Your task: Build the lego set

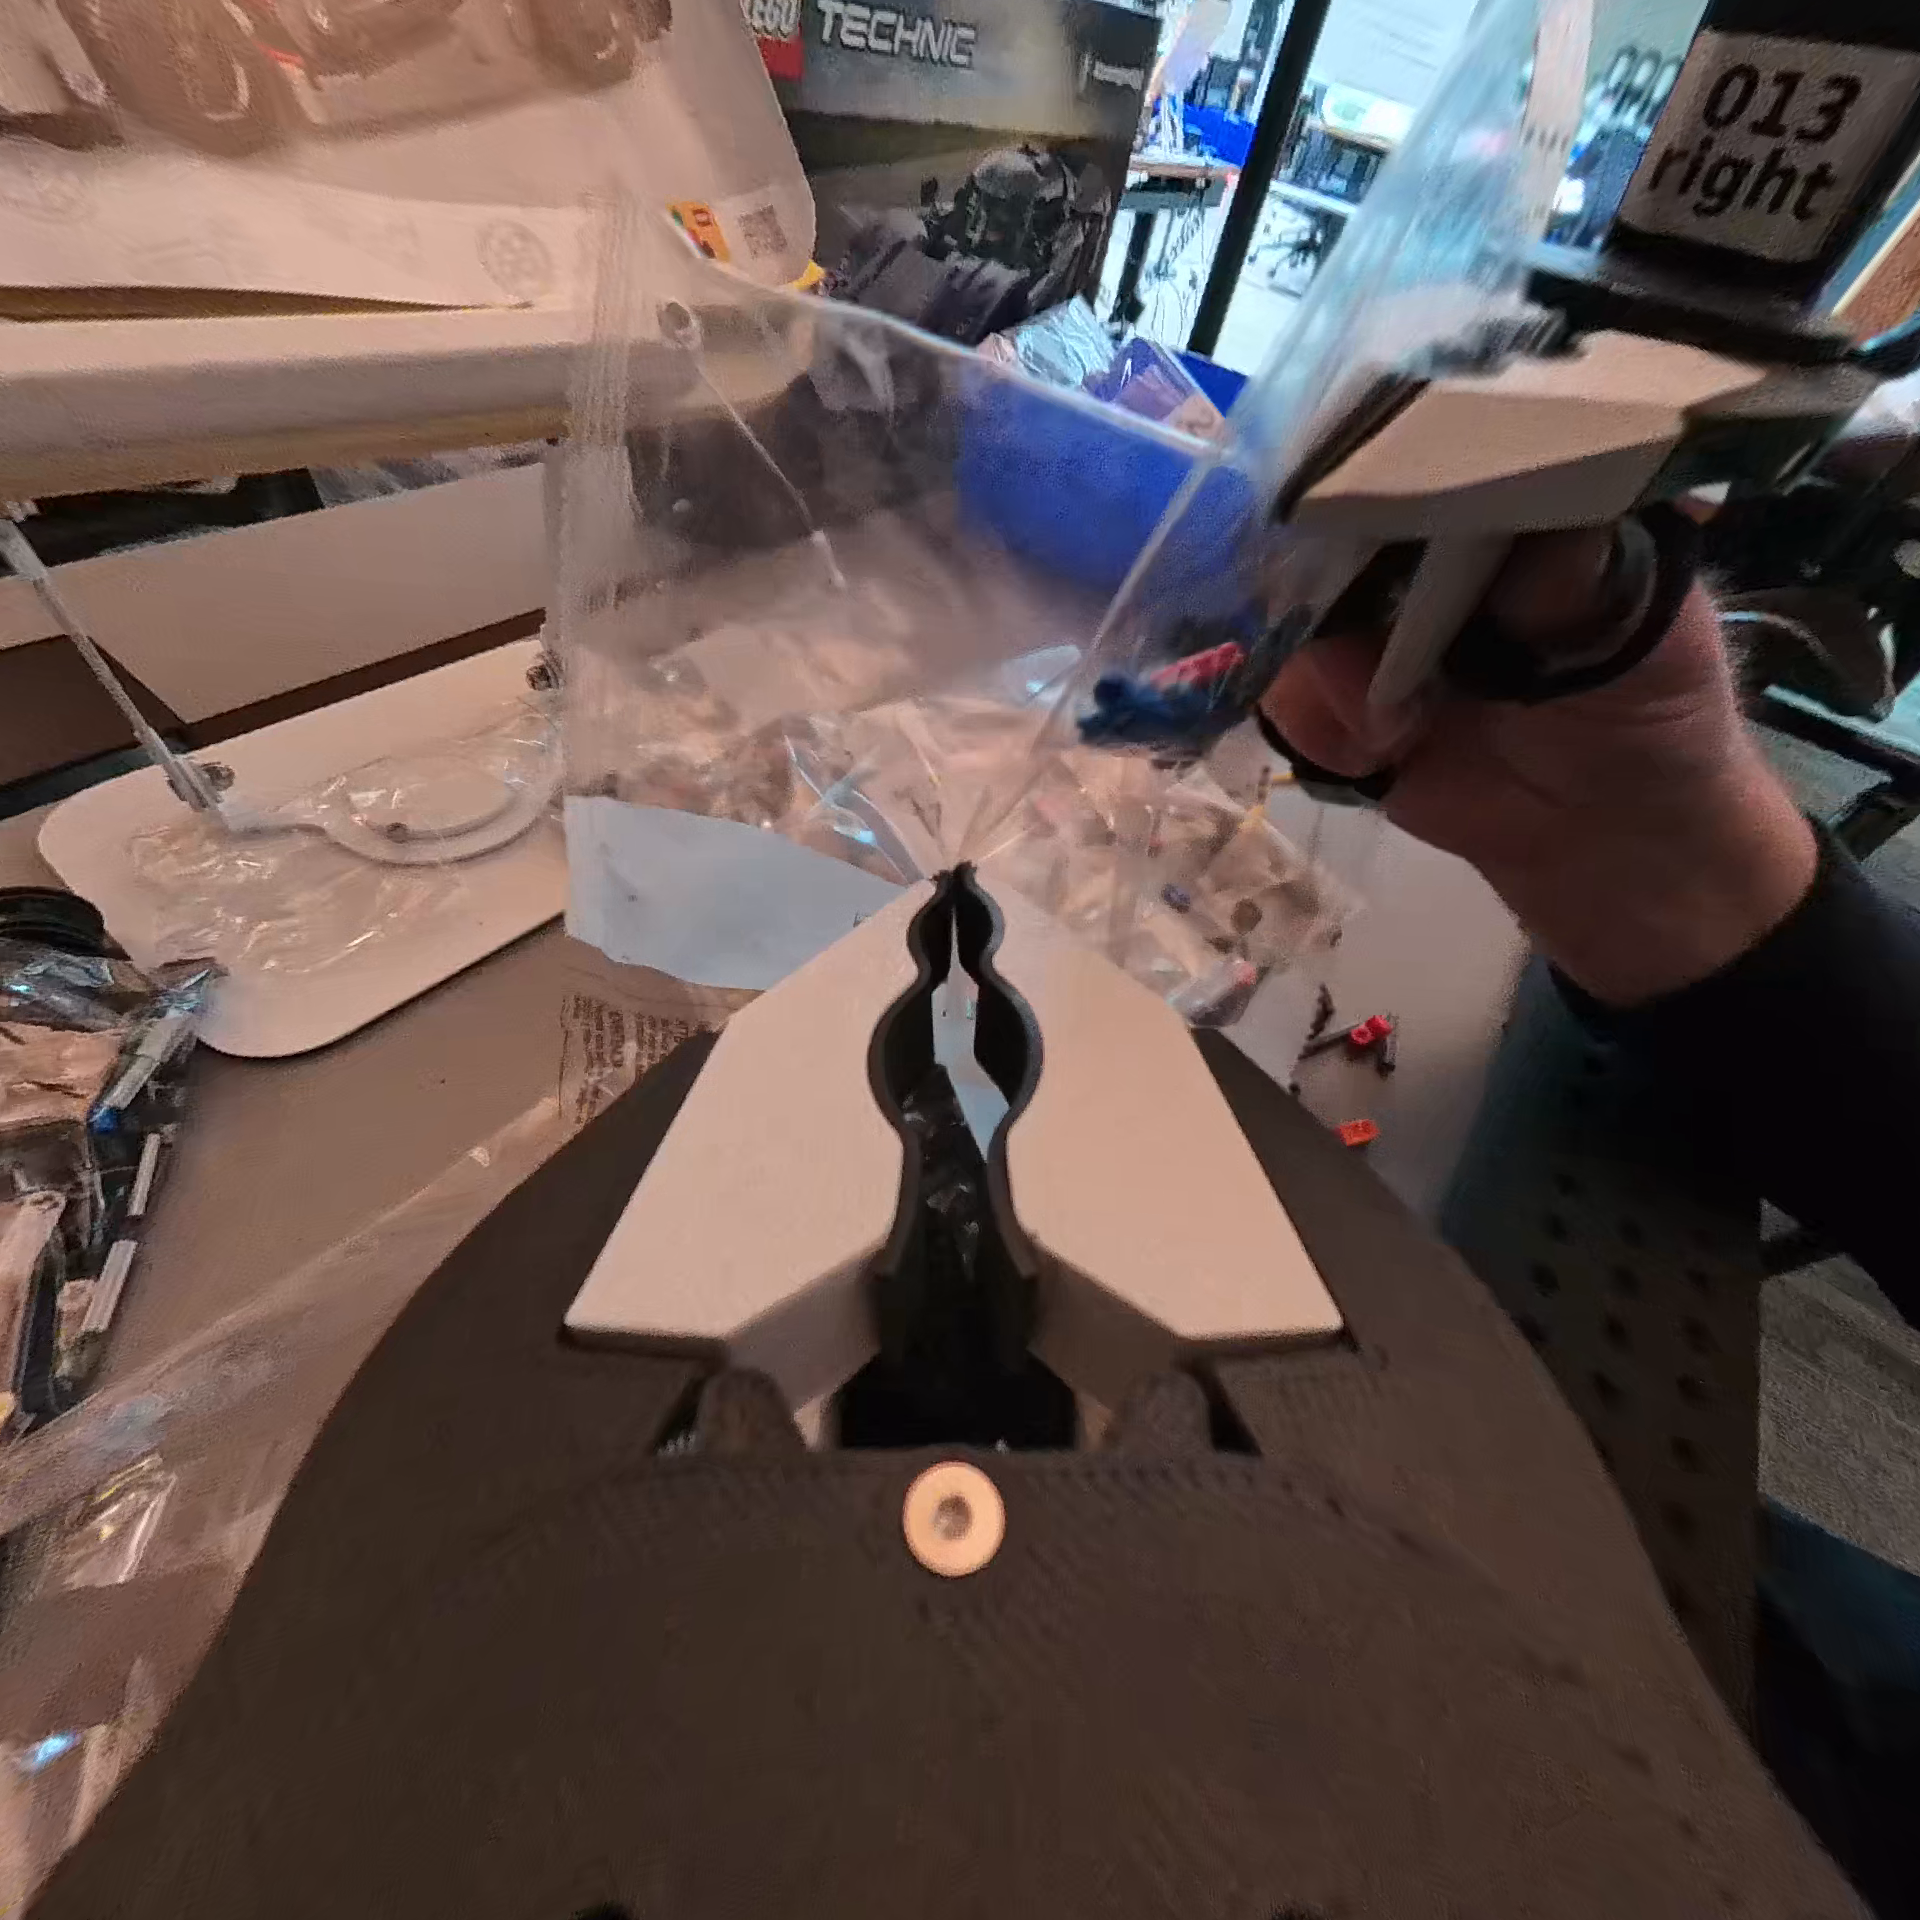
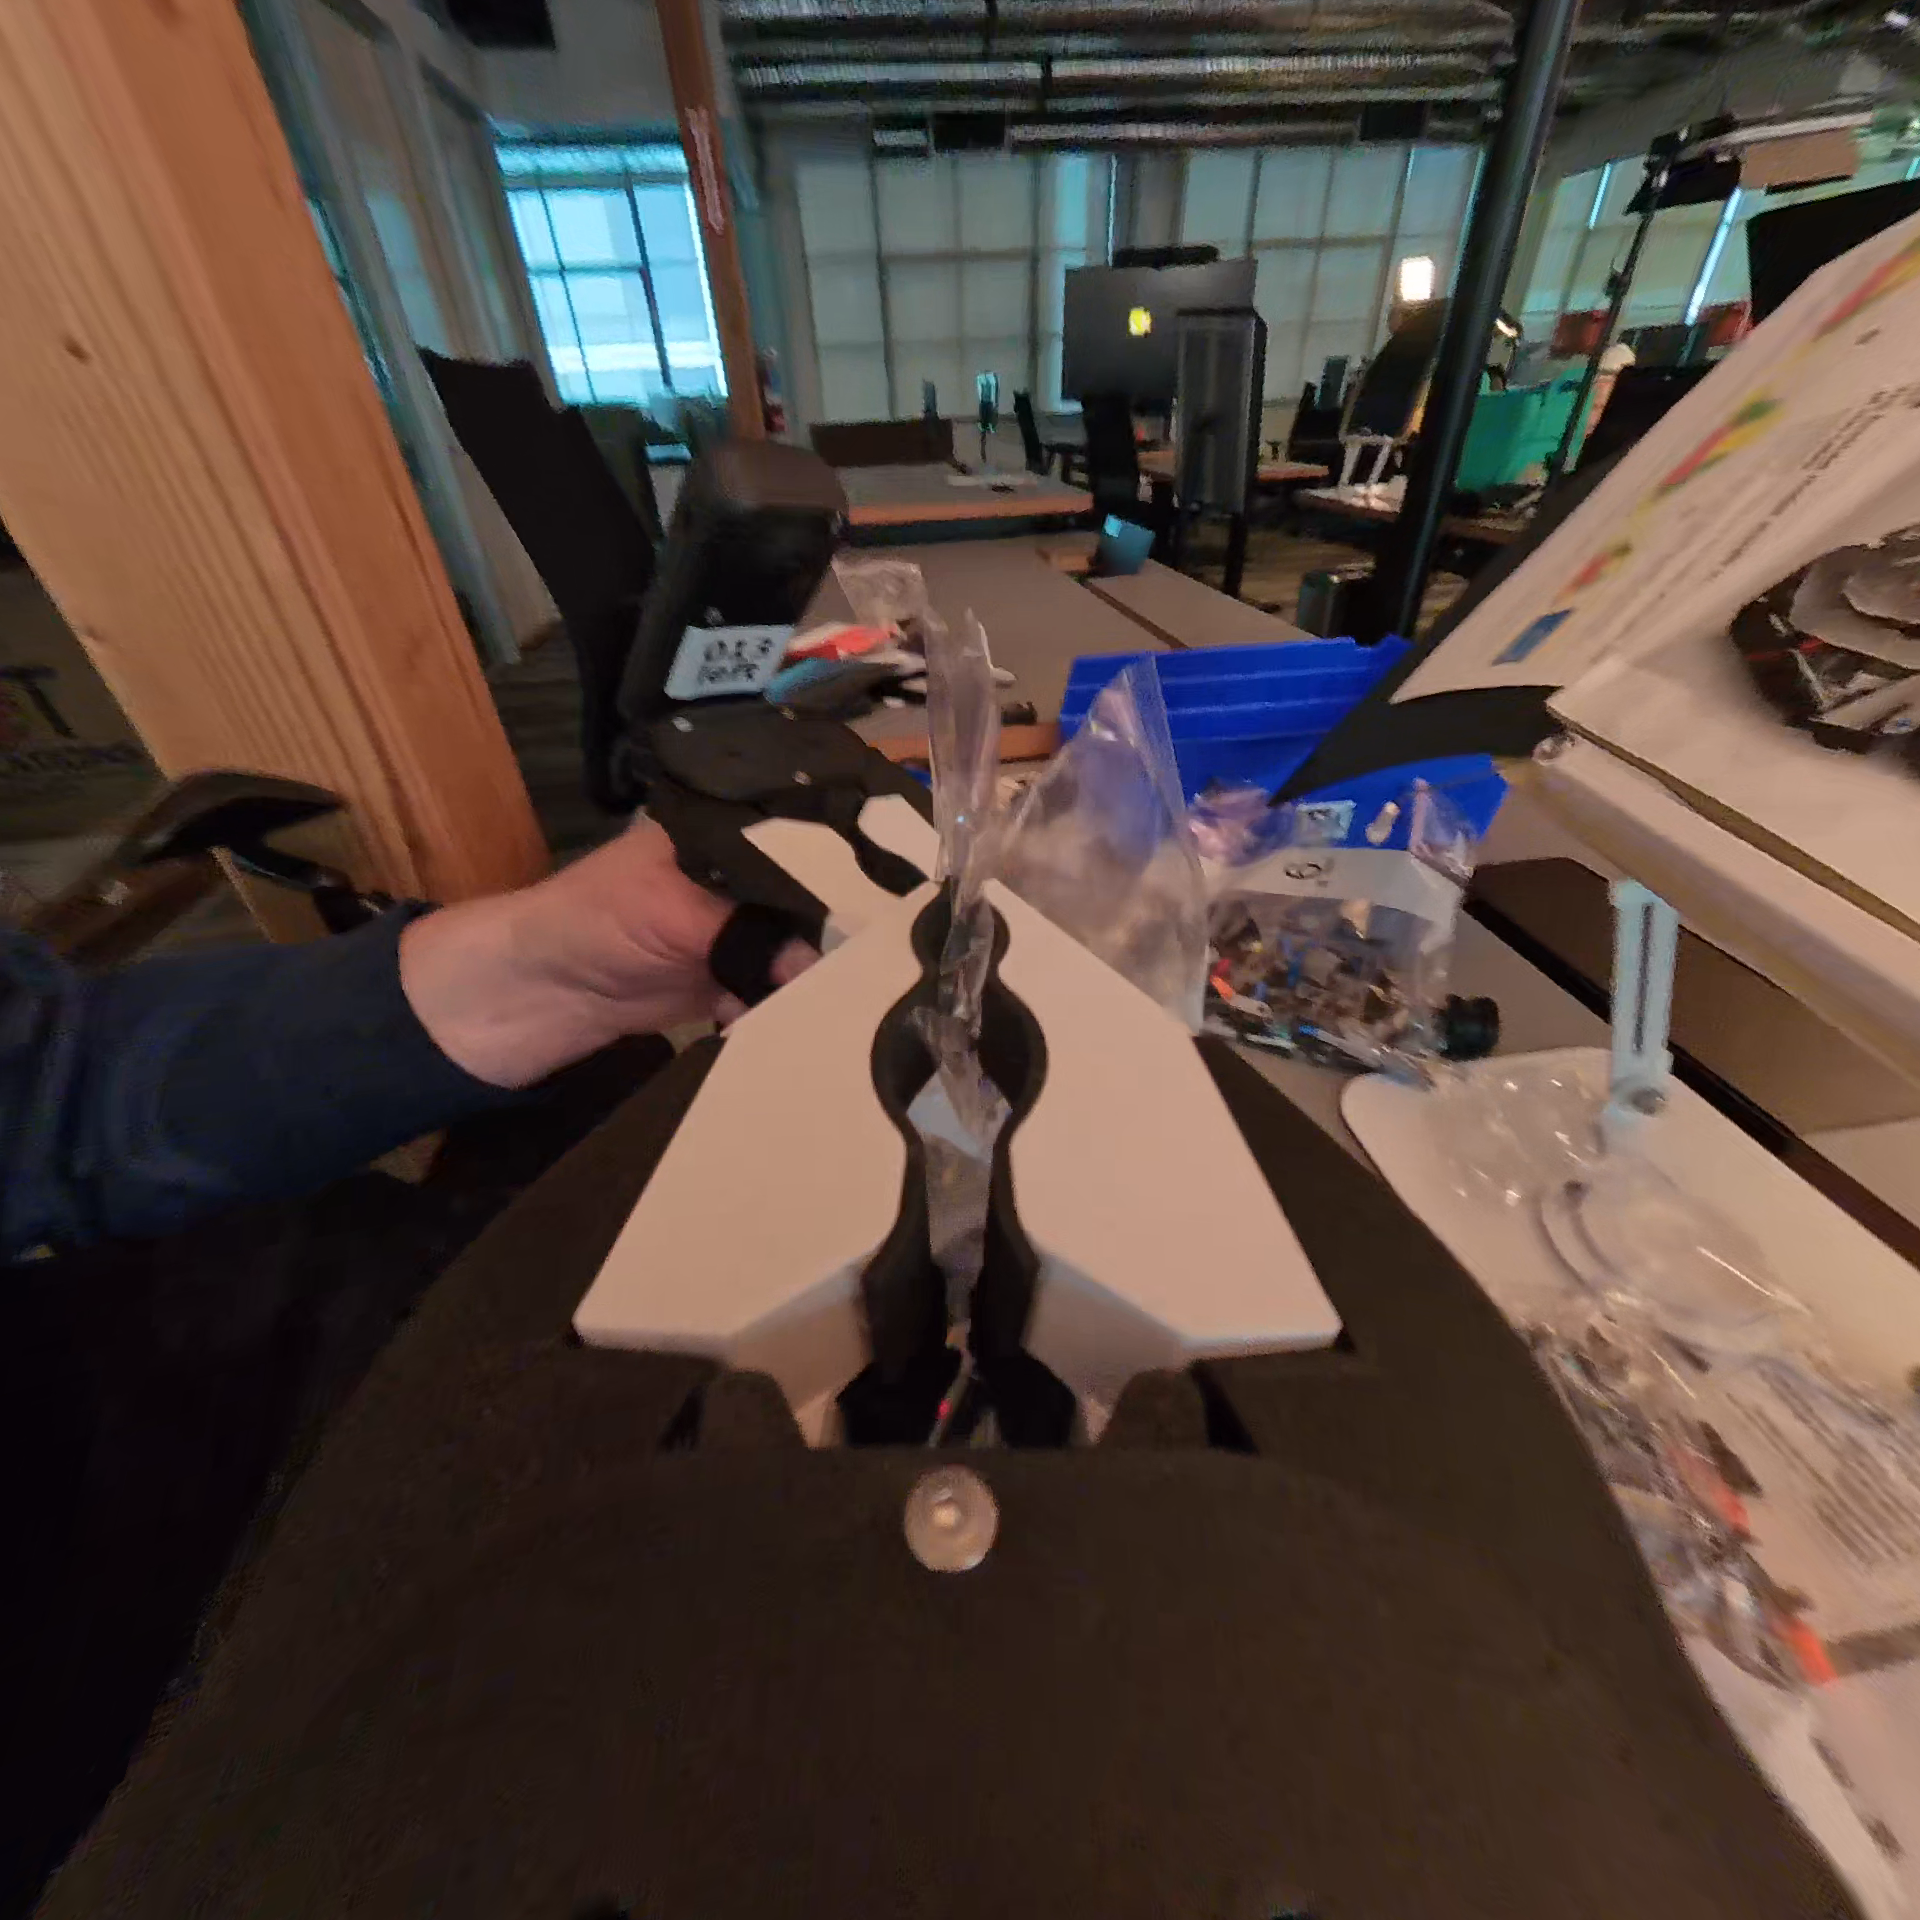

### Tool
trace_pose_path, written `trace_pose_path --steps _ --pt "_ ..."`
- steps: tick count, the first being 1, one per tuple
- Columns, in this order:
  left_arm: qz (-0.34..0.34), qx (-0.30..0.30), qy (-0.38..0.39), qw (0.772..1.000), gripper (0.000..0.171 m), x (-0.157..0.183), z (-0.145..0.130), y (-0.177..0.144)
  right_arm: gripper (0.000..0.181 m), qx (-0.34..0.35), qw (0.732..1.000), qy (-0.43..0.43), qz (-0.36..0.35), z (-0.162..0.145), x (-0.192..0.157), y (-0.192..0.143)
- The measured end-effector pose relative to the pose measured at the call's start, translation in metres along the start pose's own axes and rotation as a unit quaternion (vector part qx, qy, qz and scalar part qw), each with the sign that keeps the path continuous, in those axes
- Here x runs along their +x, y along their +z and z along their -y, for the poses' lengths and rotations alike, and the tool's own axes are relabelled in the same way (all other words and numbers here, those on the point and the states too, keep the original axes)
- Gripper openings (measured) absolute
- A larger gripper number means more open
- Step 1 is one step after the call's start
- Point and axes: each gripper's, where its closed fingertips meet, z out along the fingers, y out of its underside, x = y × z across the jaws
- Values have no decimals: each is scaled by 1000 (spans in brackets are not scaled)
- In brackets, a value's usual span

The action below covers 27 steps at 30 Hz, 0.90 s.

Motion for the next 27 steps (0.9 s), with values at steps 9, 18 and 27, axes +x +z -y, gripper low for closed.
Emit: trace_pose_path --steps 9,18,27 --pt "15 46 -8 999 0 -2 3 -10 0 -1 998 1 -66 0 17 -1" --pt "63 65 14 996 0 2 6 -3 0 55 992 -24 -114 24 15 8" --pt "102 56 20 993 0 -1 4 1 0 68 985 -96 -126 38 -5 12"
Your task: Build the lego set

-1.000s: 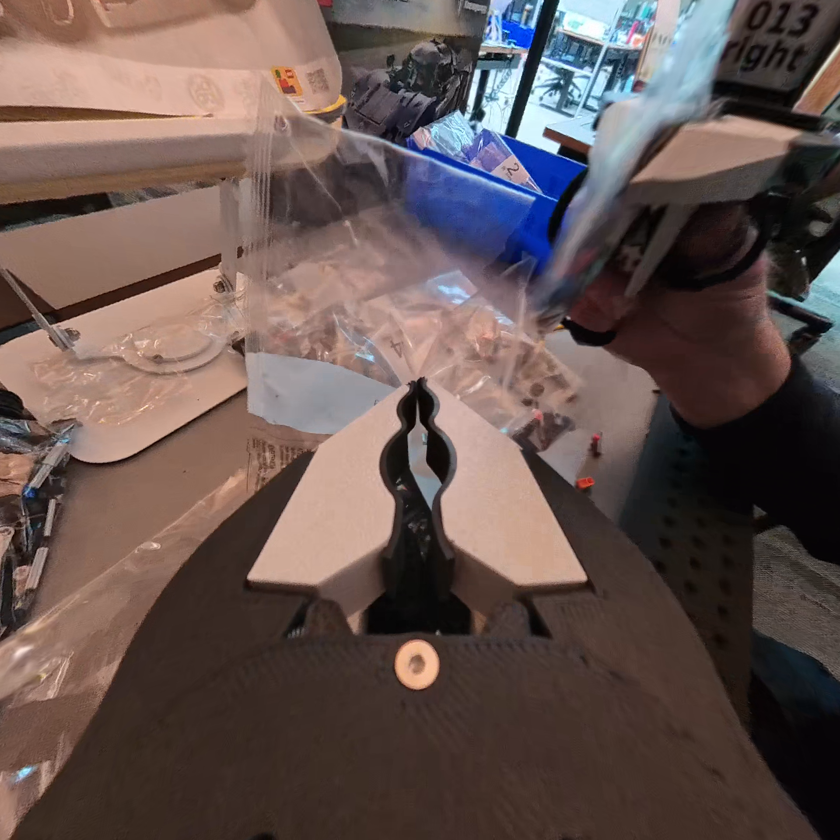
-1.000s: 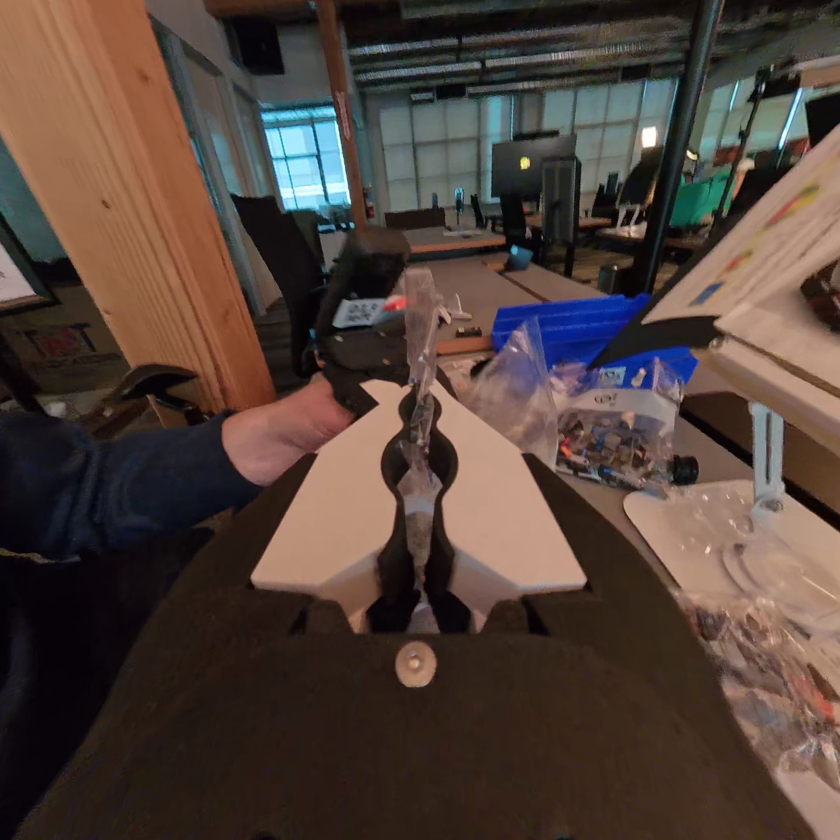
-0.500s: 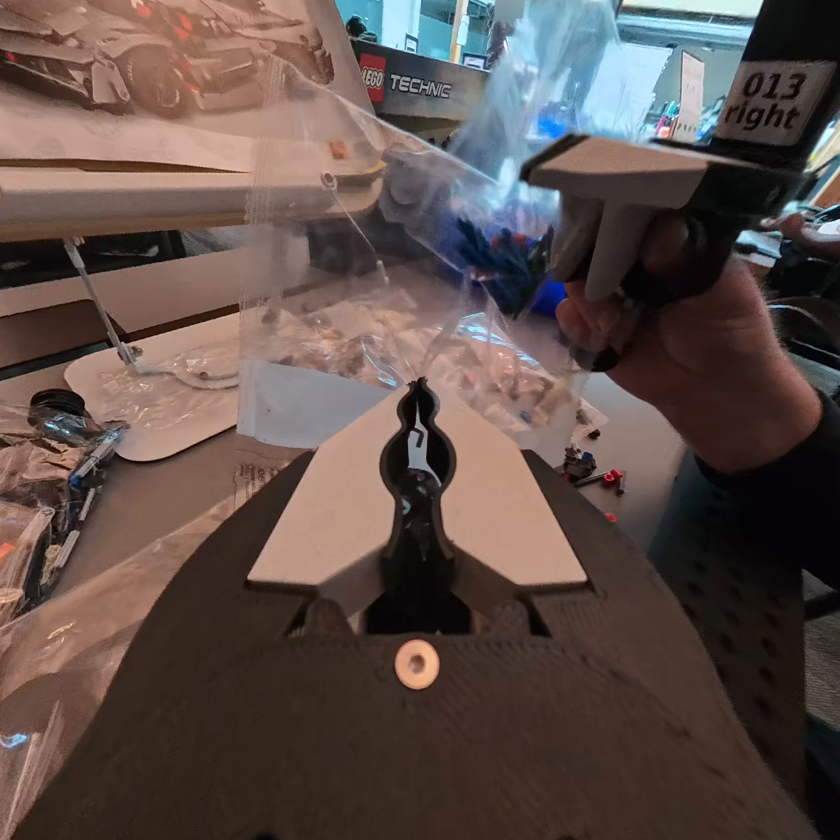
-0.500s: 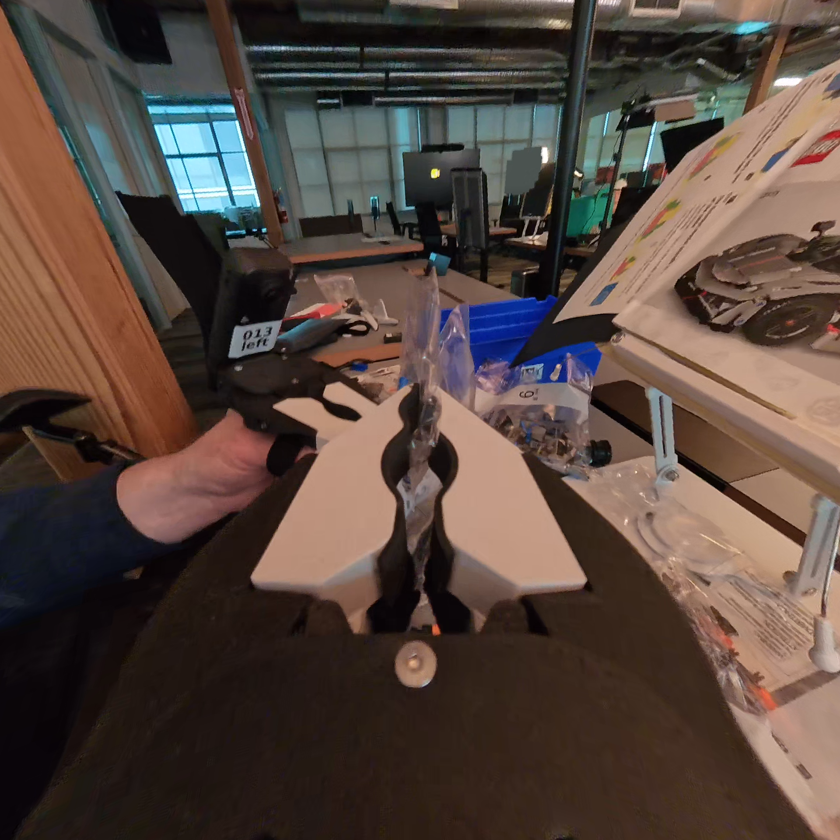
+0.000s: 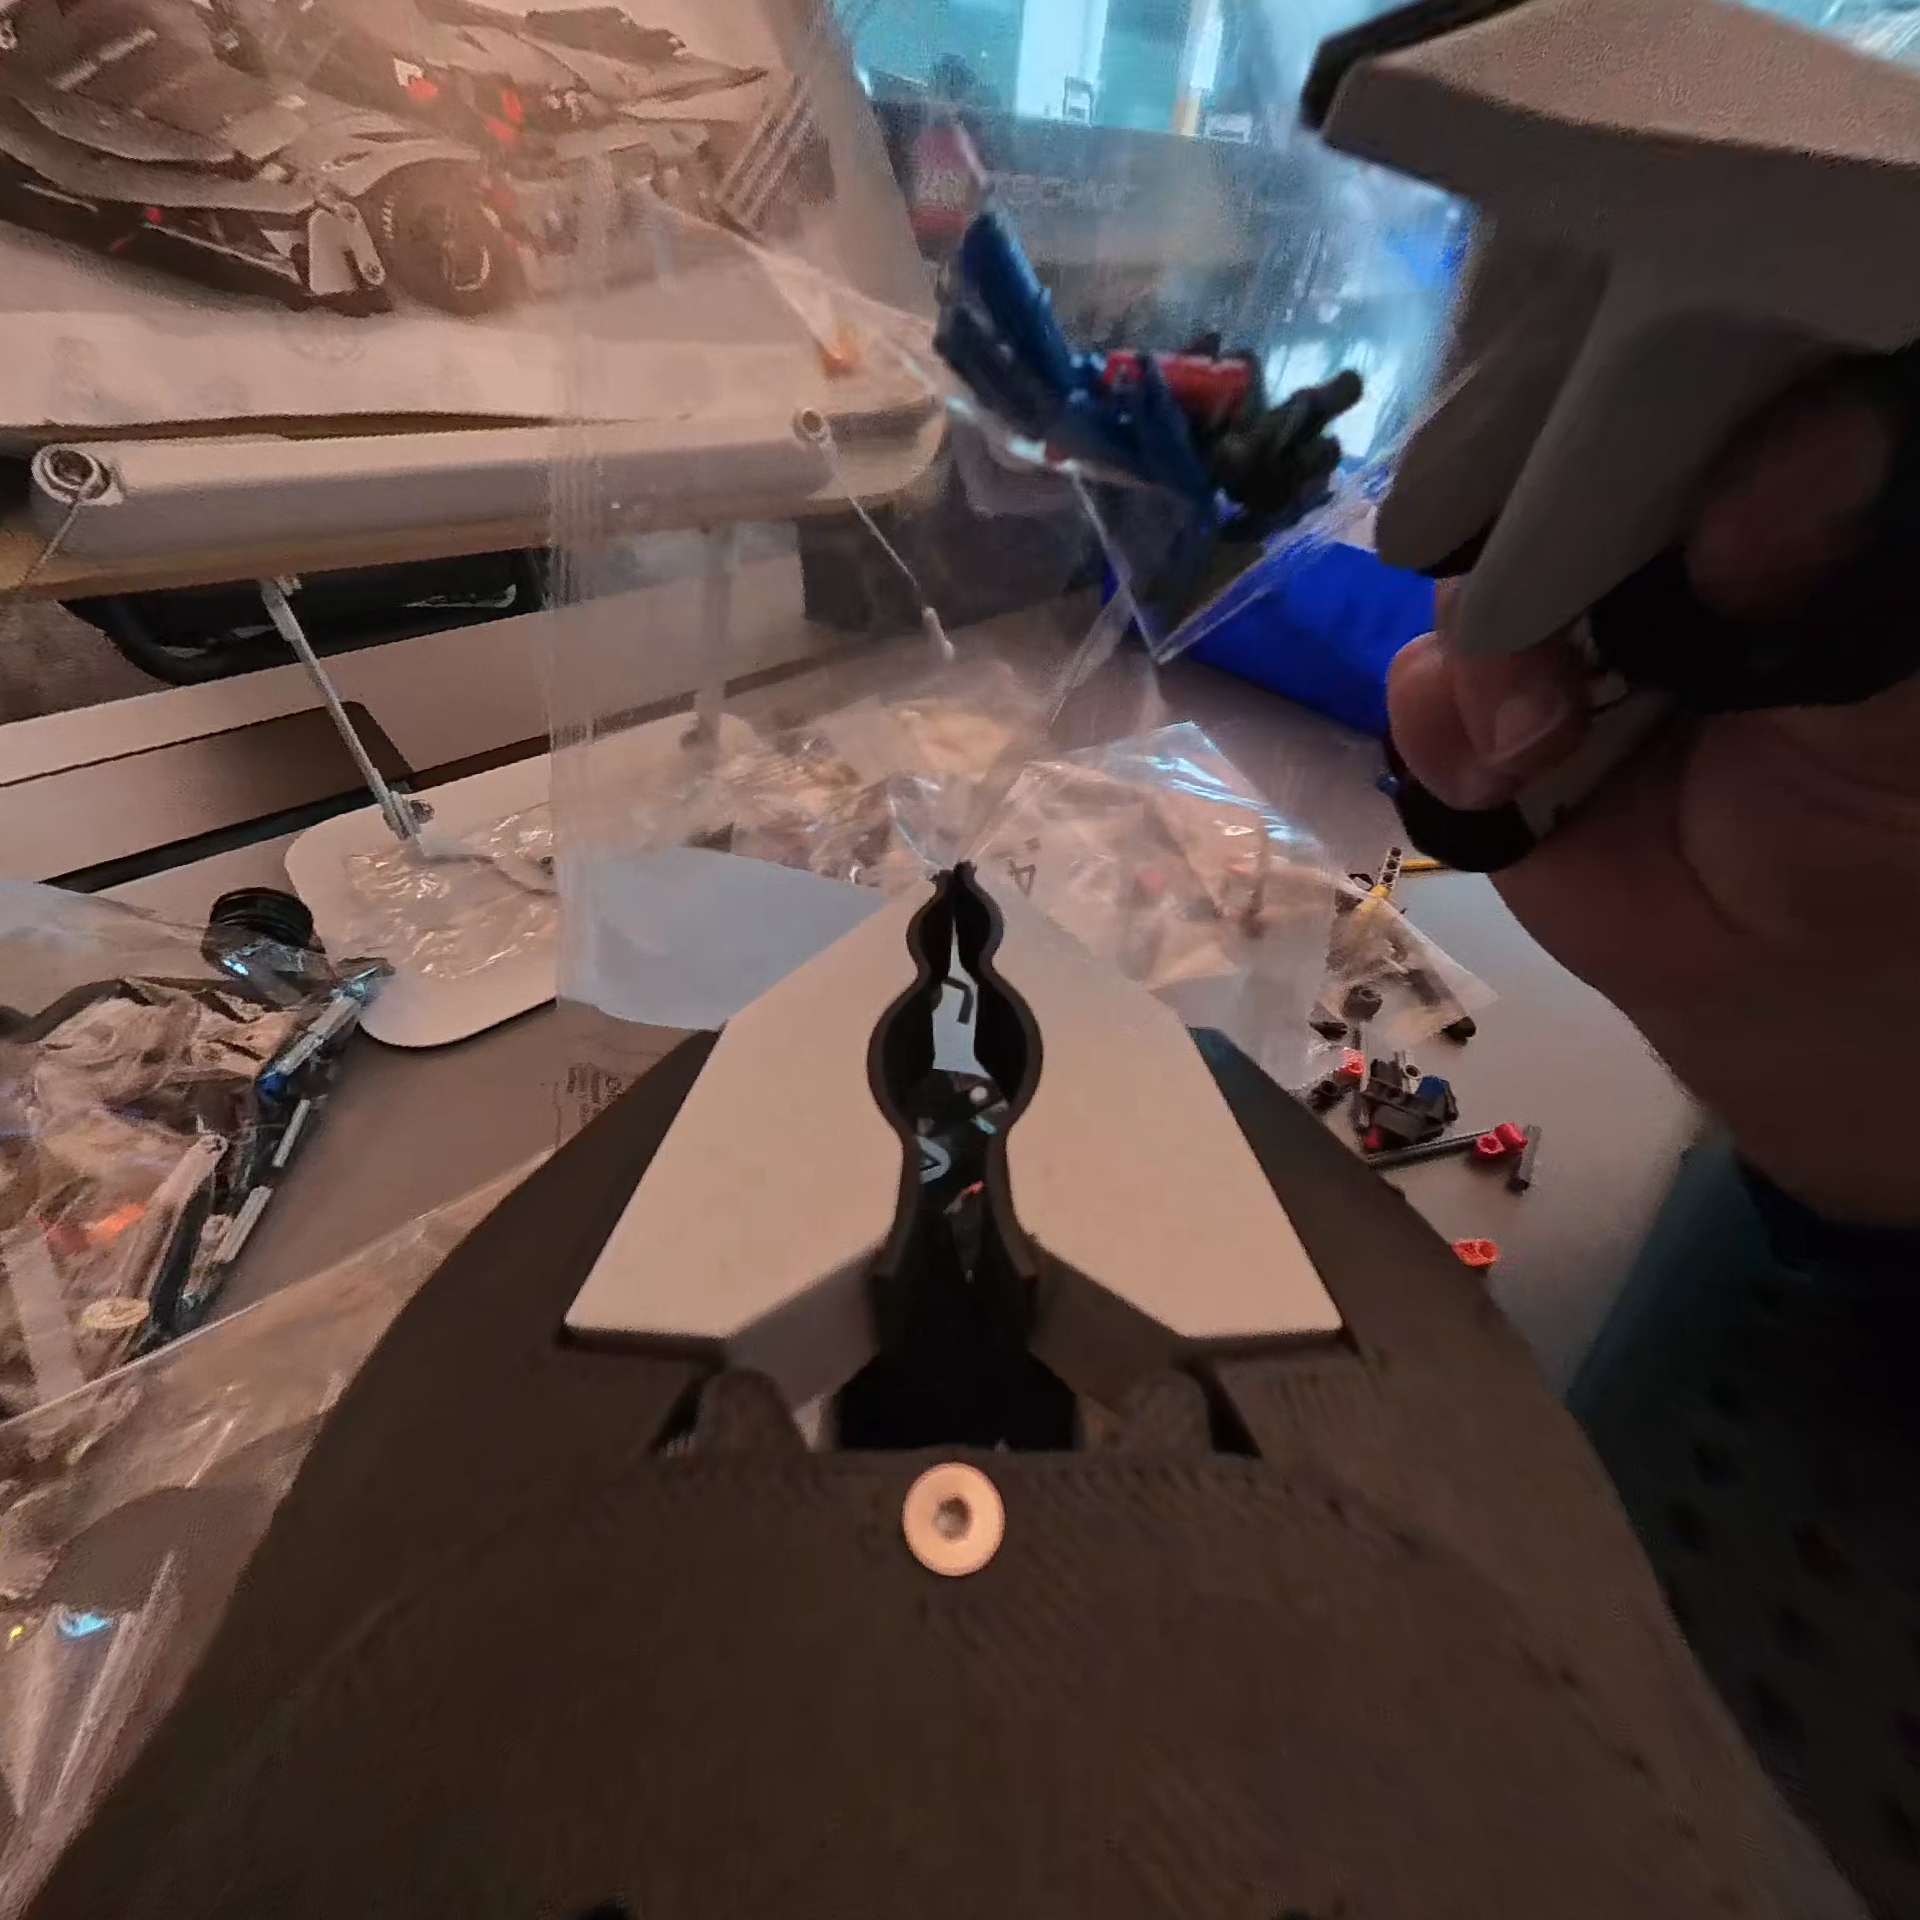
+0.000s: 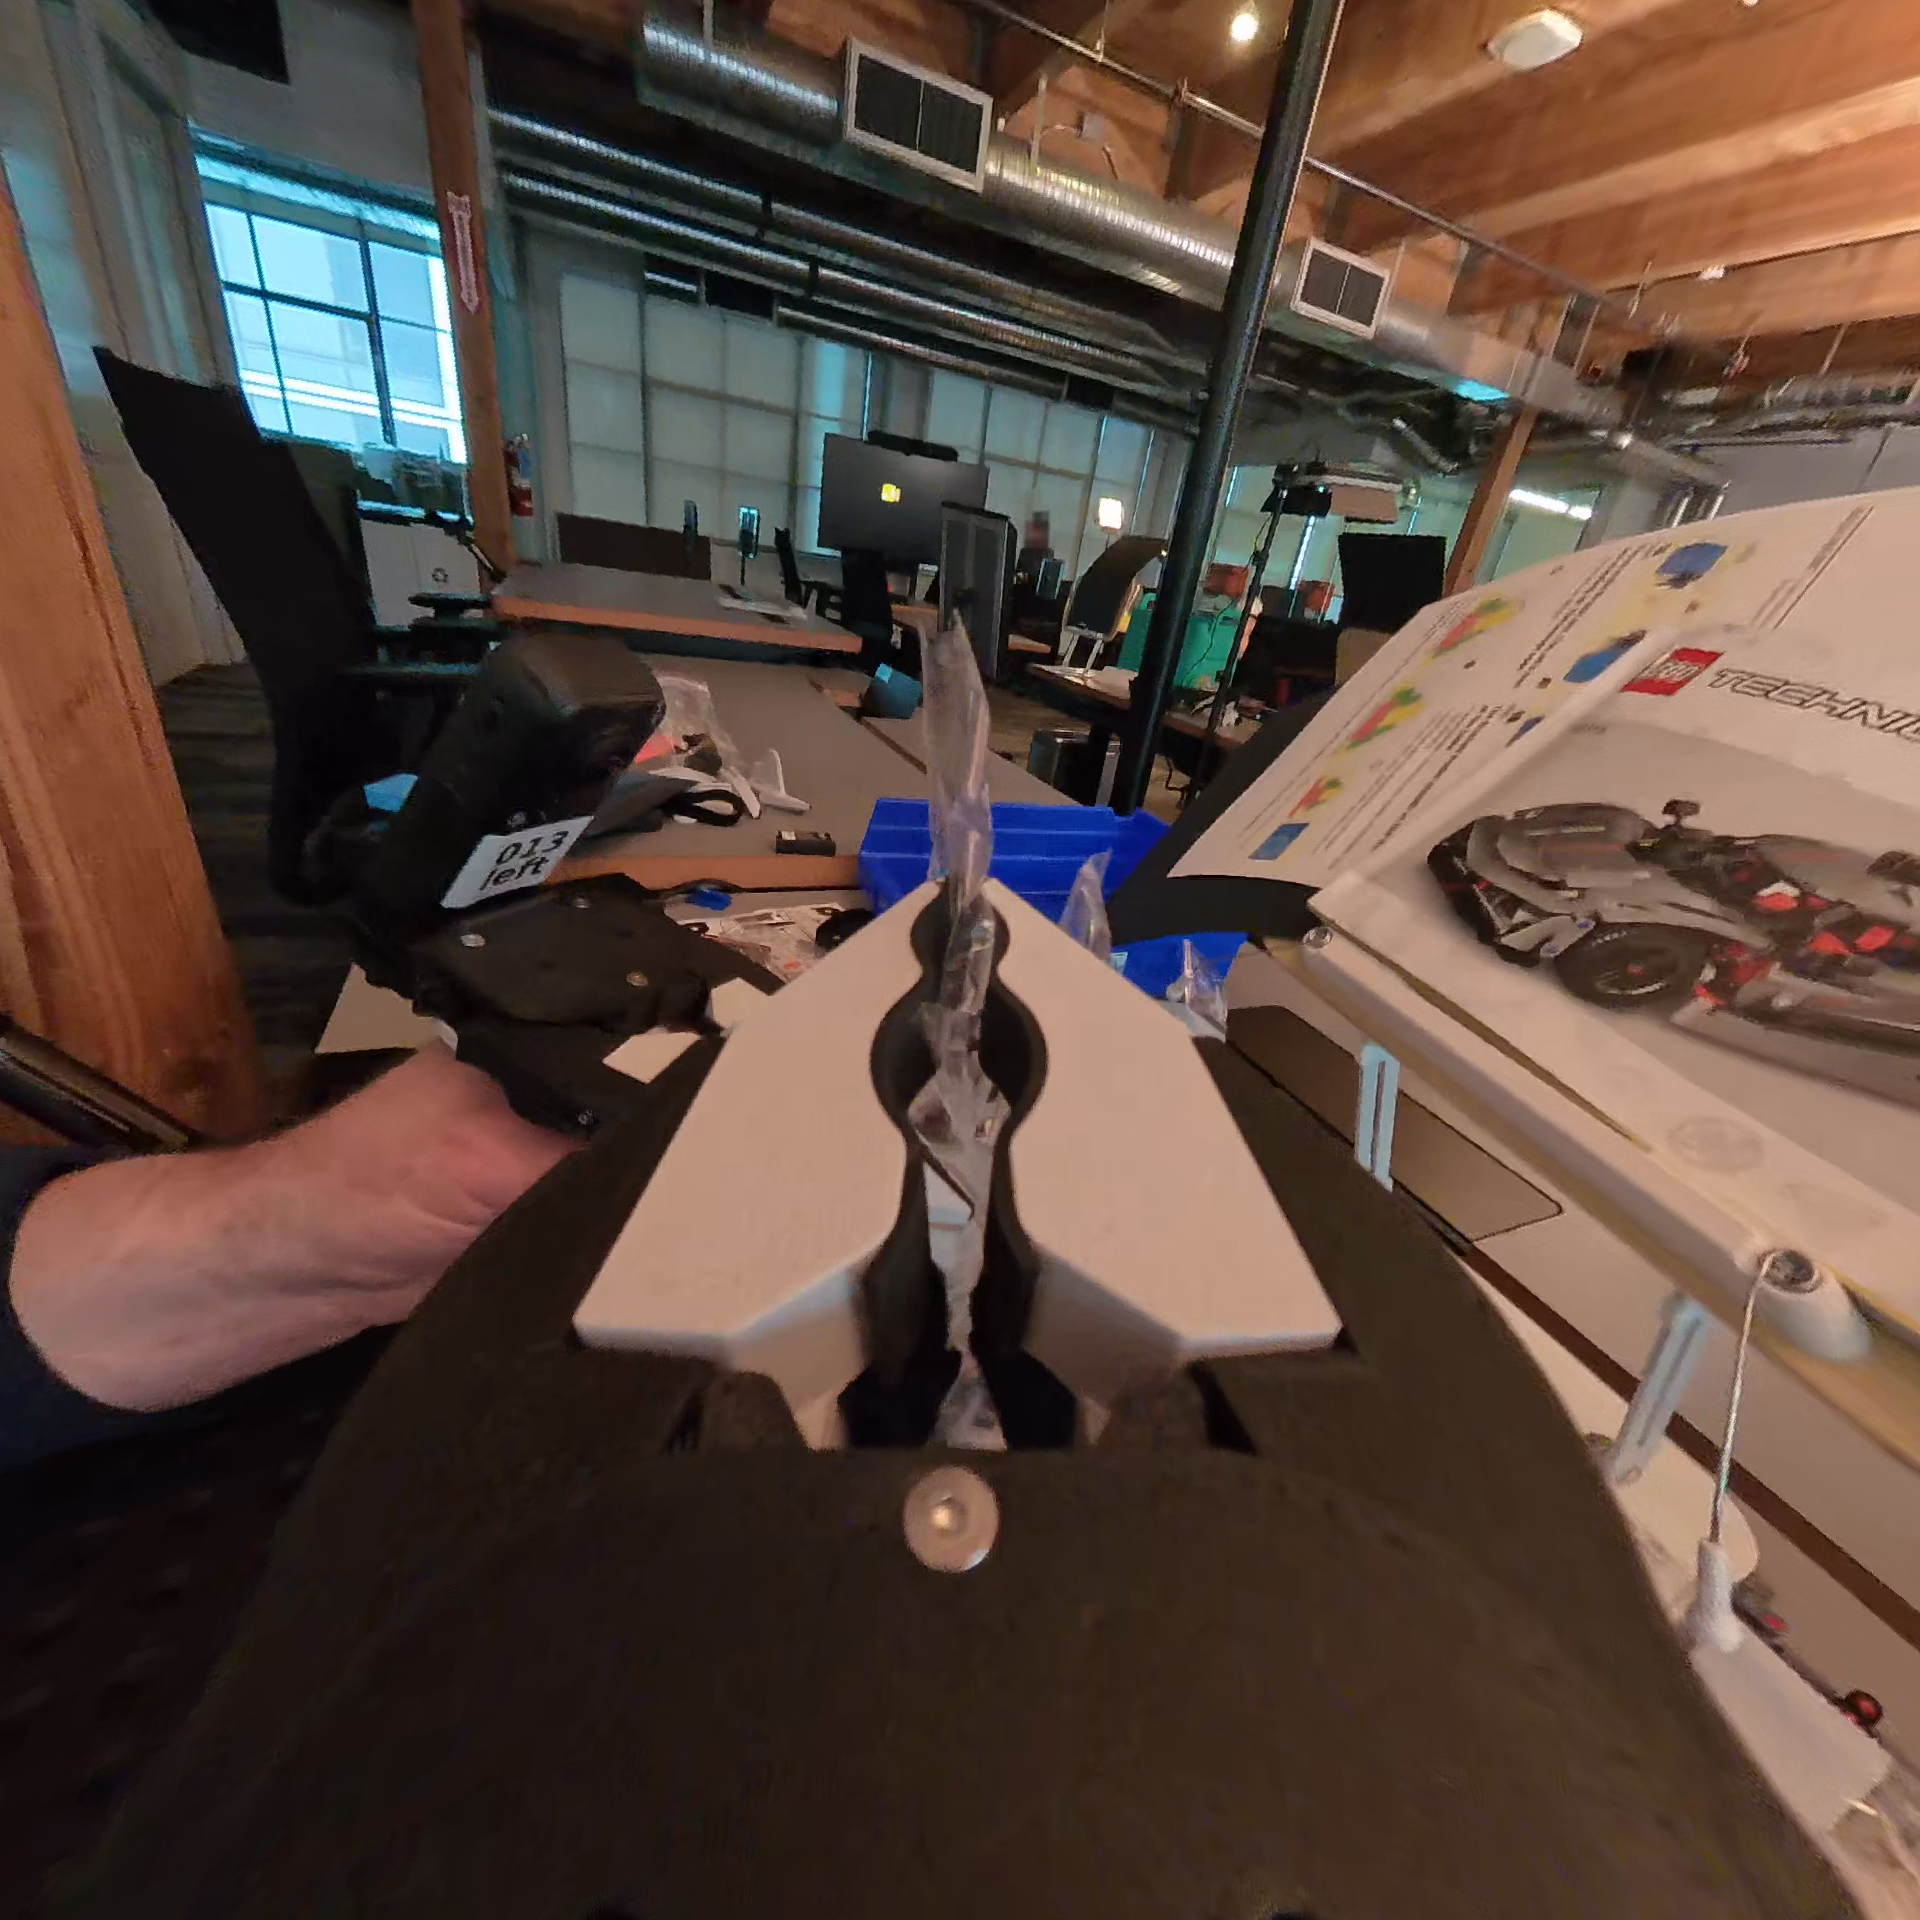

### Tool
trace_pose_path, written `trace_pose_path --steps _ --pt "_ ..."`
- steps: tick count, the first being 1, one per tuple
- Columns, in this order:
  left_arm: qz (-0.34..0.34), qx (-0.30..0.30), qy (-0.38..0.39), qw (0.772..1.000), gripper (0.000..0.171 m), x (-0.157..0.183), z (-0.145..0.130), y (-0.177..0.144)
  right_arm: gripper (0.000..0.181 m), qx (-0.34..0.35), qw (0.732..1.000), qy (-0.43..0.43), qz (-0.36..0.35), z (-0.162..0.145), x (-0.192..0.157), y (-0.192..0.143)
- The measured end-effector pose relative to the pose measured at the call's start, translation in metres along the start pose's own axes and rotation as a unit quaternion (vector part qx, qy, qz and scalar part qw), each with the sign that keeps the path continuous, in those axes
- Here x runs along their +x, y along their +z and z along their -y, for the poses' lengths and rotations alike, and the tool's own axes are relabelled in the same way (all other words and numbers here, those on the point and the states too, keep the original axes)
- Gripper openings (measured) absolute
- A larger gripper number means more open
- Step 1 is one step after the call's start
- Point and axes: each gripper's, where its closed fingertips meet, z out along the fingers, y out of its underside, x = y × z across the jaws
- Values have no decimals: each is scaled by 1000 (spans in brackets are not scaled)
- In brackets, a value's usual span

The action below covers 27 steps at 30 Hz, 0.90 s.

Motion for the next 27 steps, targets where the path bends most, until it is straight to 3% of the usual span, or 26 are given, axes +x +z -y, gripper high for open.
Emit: trace_pose_path --steps 5,14,27 --pt "26 24 1 999 0 -4 9 -3 0 -50 998 9 -24 -31 13 8" --pt "22 43 -25 999 0 -13 10 -17 0 -107 989 -50 -88 -50 37 4" --pt "-24 86 -83 993 0 -14 11 -31 0 -125 980 -85 -126 -50 50 1"
